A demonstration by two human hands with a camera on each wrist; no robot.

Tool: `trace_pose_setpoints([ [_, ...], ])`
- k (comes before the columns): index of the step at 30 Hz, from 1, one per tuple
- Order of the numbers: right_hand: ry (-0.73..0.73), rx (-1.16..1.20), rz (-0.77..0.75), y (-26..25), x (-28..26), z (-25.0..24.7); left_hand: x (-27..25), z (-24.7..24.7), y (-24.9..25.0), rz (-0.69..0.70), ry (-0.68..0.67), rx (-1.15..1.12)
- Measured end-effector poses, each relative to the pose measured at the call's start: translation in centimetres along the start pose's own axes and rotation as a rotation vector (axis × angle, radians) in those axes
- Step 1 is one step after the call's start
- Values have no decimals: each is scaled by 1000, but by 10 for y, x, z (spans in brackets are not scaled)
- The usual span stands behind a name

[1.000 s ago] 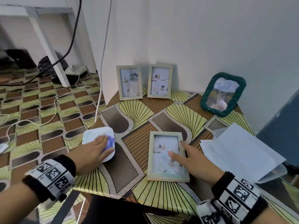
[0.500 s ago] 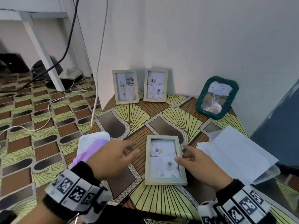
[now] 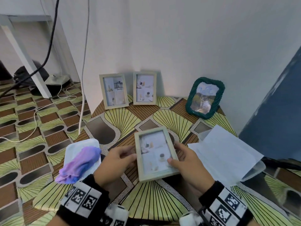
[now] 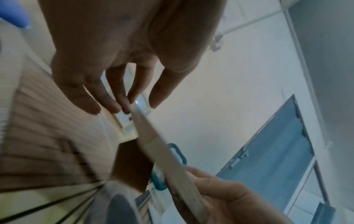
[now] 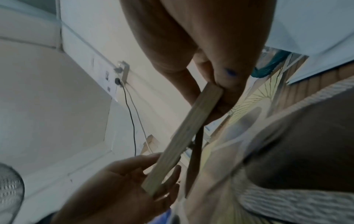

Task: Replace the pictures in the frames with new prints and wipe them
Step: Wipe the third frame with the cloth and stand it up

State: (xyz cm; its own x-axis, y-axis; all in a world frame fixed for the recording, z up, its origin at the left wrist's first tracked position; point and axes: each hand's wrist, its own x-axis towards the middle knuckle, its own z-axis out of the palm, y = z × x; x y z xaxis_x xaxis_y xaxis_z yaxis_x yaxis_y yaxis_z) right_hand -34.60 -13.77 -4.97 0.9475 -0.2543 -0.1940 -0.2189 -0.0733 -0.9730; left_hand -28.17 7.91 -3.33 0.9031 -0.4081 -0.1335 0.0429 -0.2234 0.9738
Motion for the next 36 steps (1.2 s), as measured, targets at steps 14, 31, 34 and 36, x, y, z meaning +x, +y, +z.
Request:
trace_pose_setpoints([
  [14,-329,729,120,-81,-3,-34,18,-21,75,-41,-105,-627],
  [31,-120,542,264,-88,10,-37,33,-10,74,-89,-143,-470],
  [34,-105,523,205,-104,22,-40,47,-13,91,17,-143,-366],
  [36,-105,508,126,-120,32,-45,60,-16,106,126,-112,-239],
])
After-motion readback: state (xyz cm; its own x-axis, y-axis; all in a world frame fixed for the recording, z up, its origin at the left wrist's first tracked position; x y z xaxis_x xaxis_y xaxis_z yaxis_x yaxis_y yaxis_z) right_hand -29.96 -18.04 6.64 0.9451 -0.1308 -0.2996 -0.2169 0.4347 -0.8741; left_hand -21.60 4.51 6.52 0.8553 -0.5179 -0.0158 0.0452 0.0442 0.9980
